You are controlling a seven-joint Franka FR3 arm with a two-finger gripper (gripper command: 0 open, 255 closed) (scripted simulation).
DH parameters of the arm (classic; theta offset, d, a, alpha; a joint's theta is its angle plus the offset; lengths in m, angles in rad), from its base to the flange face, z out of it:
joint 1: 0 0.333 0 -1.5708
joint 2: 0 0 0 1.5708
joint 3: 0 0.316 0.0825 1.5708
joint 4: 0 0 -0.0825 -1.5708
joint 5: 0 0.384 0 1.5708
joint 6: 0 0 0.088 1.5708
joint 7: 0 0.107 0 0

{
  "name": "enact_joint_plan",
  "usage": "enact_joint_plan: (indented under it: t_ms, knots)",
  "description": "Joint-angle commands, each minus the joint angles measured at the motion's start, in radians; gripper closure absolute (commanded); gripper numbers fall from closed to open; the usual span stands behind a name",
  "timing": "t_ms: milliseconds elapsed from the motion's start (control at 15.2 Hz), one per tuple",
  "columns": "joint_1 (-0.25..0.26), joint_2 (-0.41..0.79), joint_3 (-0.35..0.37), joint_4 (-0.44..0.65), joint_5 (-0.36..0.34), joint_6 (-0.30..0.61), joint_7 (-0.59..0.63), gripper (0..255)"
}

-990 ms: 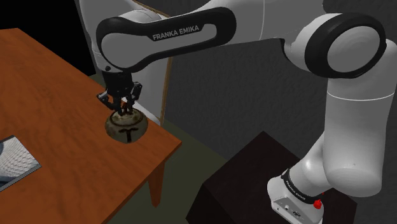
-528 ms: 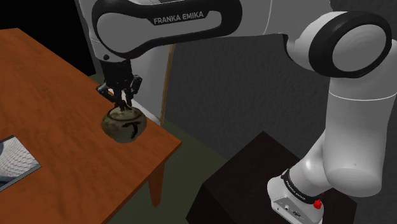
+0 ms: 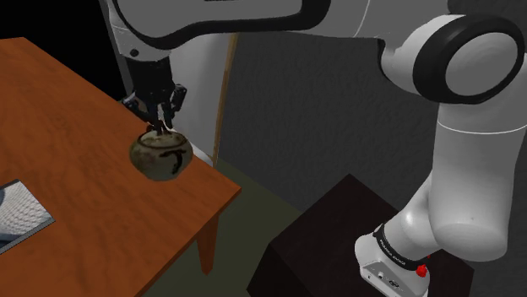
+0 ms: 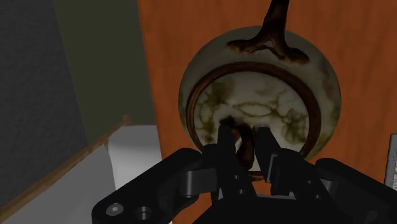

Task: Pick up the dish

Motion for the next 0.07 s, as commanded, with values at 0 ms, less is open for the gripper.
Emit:
enact_joint_plan:
  t_ms: [0]
  knots:
    - [-0.001,-0.005,0.001,0.002,0.002,-0.005,-0.001,255]
